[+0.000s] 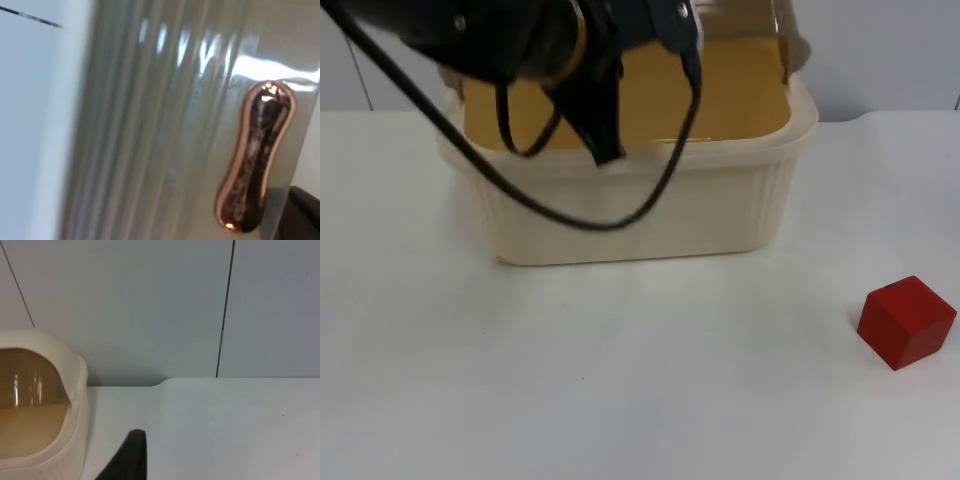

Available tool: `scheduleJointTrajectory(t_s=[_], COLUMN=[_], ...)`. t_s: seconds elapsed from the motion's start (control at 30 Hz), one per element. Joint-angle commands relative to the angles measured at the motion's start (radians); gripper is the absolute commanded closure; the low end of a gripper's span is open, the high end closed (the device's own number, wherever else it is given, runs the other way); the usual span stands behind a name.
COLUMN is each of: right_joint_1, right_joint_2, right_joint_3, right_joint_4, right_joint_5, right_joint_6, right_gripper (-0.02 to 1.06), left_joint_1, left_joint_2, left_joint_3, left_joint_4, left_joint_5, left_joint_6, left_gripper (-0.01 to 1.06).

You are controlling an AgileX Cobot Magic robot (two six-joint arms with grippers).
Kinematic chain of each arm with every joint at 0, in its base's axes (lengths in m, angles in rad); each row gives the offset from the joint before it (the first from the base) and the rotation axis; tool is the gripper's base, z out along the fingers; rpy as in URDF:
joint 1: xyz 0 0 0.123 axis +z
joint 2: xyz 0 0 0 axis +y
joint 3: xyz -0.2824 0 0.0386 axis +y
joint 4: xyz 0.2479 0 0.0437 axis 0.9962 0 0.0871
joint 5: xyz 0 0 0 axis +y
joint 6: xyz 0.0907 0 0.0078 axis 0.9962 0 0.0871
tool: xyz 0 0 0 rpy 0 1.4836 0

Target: Open the box lid with the left hand, place the block into the box with the right hand, then close the box lid with the left hand.

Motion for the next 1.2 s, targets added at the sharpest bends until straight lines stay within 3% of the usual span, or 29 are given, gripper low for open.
scheduleJointTrajectory(t_s=[0.0,0.1,0.47,0.6,0.73,0.83,0.9,0.93,1.07,1.13,1.17], right_joint_1=[0.003,0.003,0.003,0.003,0.003,0.003,0.003,0.003,0.003,0.003,0.003], right_joint_2=[-0.012,-0.012,-0.012,-0.012,-0.012,-0.012,-0.012,-0.012,-0.012,-0.012,-0.012], right_joint_3=[-0.007,-0.007,-0.007,-0.007,-0.007,-0.007,-0.007,-0.007,-0.007,-0.007,-0.007], right_joint_4=[-0.002,-0.002,-0.002,-0.002,-0.002,0.002,0.004,0.004,0.032,0.034,0.044], right_joint_5=[0.001,0.003,-0.003,-0.003,-0.003,0.000,0.002,0.002,0.002,0.002,0.002], right_joint_6=[-0.001,-0.001,-0.001,-0.001,-0.001,-0.001,-0.001,-0.001,-0.001,-0.001,-0.001], right_gripper=[0.00,0.00,0.00,0.00,0.00,0.00,0.00,0.00,0.00,0.00,0.00], left_joint_1=[0.029,0.059,0.109,0.071,0.017,-0.042,-0.075,-0.075,-0.092,-0.088,-0.078], left_joint_2=[-0.002,-0.002,-0.002,-0.030,-0.097,-0.193,-0.273,-0.273,-0.486,-0.547,-0.629], left_joint_3=[-0.039,-0.082,-0.160,-0.139,-0.058,0.047,0.120,0.120,0.279,0.316,0.358], left_joint_4=[-0.030,-0.037,-0.106,-0.247,-0.261,-0.425,-0.608,-0.608,-0.909,-0.944,-0.962], left_joint_5=[-0.071,-0.118,-0.115,-0.139,-0.220,-0.250,-0.250,-0.250,-0.246,-0.233,-0.175], left_joint_6=[0.016,0.019,0.019,0.066,0.080,0.078,0.078,0.078,0.078,0.078,0.078], left_gripper=[1.05,1.05,1.05,1.05,1.05,1.05,1.05,1.05,1.05,1.05,1.05])
